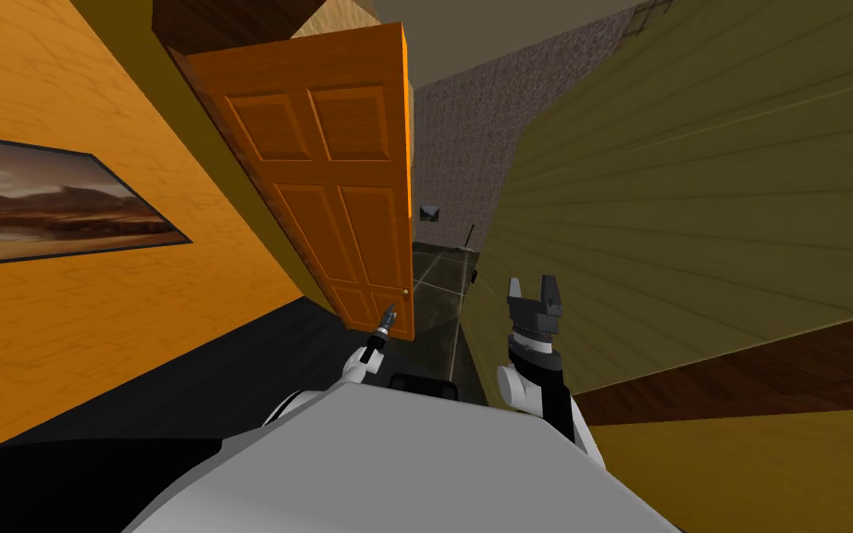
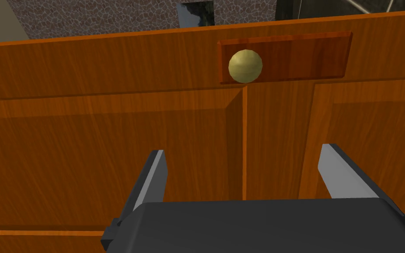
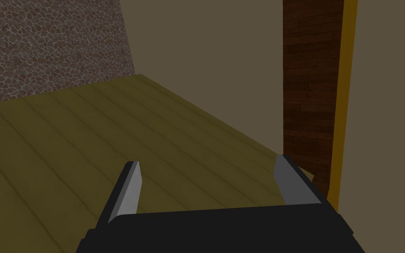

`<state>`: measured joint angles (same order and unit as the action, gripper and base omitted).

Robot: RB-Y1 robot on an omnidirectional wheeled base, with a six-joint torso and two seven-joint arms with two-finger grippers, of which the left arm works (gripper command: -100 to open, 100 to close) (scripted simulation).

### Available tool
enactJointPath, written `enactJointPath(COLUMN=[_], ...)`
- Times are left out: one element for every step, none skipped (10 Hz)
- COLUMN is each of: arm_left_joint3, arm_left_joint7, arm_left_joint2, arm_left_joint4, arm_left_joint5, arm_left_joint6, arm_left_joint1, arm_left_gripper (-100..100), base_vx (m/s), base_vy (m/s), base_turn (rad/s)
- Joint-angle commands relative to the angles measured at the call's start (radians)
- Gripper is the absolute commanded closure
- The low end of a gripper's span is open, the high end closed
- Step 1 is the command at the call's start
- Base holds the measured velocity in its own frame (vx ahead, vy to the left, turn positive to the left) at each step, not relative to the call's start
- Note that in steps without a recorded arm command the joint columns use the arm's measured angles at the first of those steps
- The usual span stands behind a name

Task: Push the door open

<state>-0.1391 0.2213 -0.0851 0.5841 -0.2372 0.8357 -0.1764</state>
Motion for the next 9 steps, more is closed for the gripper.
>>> enactJointPath(arm_left_joint3=[-0.002,-0.004,-0.007,-0.009,-0.012,-0.014,-0.016,-0.019,-0.021], arm_left_joint7=[-0.002,-0.004,-0.006,-0.009,-0.011,-0.013,-0.015,-0.018,-0.019], arm_left_joint2=[-0.002,-0.002,-0.002,-0.001,0.0,0.001,0.003,0.006,0.008], arm_left_joint4=[0.0,-0.001,-0.002,-0.002,-0.003,-0.004,-0.005,-0.006,-0.007], arm_left_joint5=[0.001,0.002,0.003,0.004,0.005,0.006,0.006,0.008,0.008], arm_left_joint6=[0.003,0.006,0.008,0.011,0.014,0.017,0.019,0.023,0.025], arm_left_joint1=[0.001,0.002,0.003,0.003,0.004,0.005,0.006,0.007,0.008], arm_left_gripper=[-100,-100,-100,-100,-100,-100,-100,-100,-100], base_vx=[0.18,0.195,0.204,0.217,0.224,0.207,0.203,0.215,0.196], base_vy=[0.002,-0.014,-0.032,-0.009,0.007,-0.017,-0.039,-0.013,-0.014], base_turn=[-0.017,-0.022,-0.029,-0.022,-0.028,-0.027,-0.025,-0.024,-0.021])
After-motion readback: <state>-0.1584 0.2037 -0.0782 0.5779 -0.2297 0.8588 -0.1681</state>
